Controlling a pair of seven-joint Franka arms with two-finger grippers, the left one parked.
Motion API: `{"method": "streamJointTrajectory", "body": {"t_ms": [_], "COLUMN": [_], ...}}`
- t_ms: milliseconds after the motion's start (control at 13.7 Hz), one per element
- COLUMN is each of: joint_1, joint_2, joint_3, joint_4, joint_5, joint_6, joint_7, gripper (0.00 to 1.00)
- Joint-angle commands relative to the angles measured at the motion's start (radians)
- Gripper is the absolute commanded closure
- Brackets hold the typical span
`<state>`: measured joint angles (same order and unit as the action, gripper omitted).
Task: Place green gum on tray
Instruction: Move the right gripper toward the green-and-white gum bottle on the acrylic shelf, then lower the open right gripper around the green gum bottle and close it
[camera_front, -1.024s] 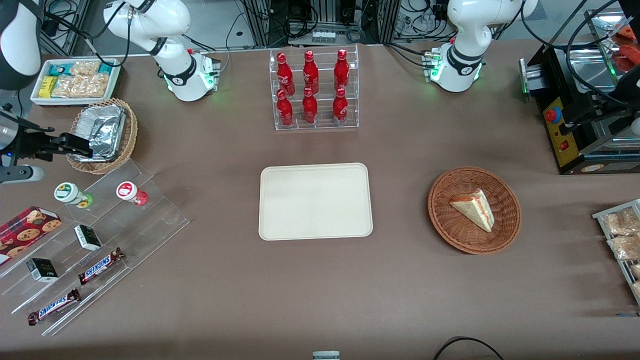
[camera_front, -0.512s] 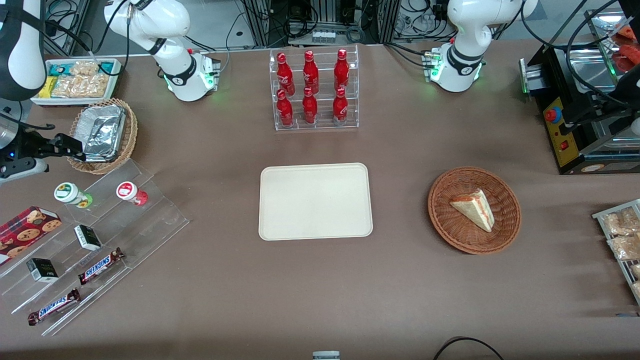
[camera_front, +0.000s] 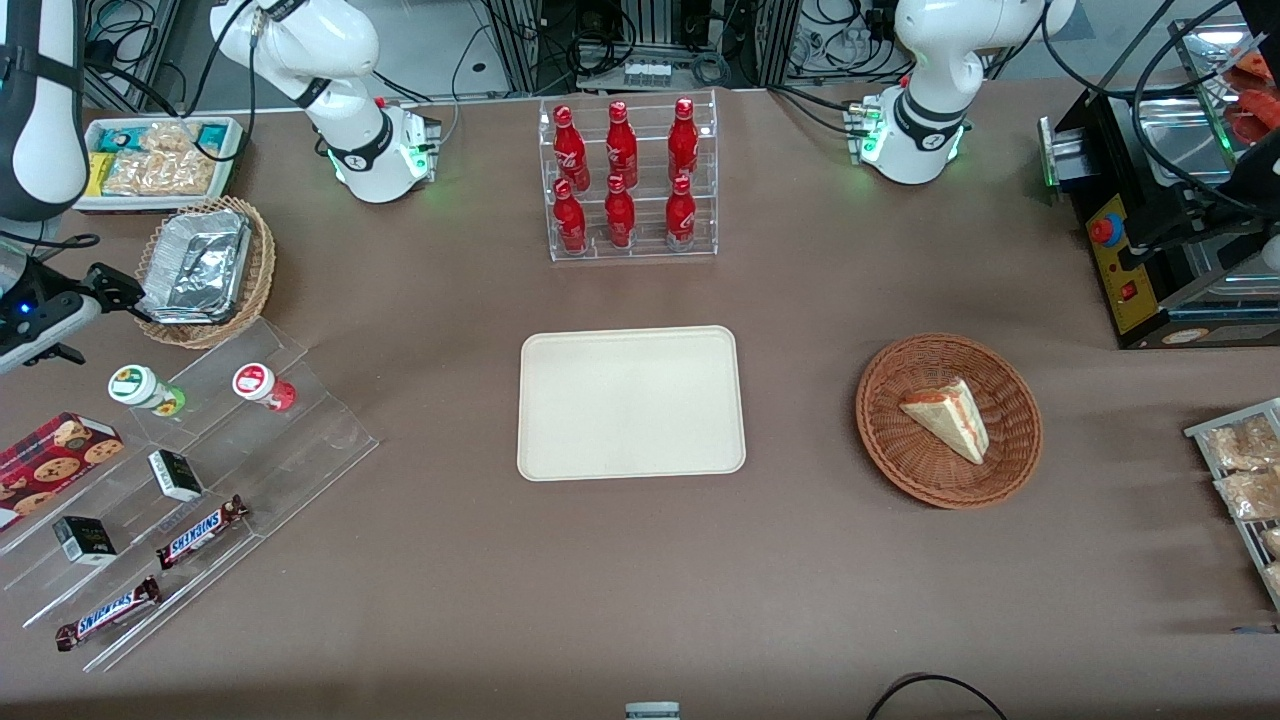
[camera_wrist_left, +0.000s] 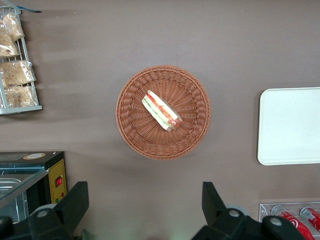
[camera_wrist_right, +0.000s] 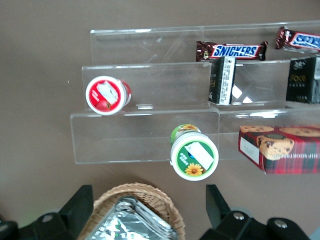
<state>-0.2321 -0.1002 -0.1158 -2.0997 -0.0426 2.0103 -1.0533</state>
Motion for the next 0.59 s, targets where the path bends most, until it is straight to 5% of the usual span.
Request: {"method": "streamJointTrajectory", "body": {"t_ms": [0,512], "joint_1": [-0.013,-0.018], "joint_2": [0.037,0.103], "joint_3": [0.001,0.001], "joint_4": [-0.003,-0.002], "joint_5": [0.01,0.009], "joint_6": [0.056,0.134], "joint_7": [-0.118,-0.194], "gripper": [0.0,0.0]}}
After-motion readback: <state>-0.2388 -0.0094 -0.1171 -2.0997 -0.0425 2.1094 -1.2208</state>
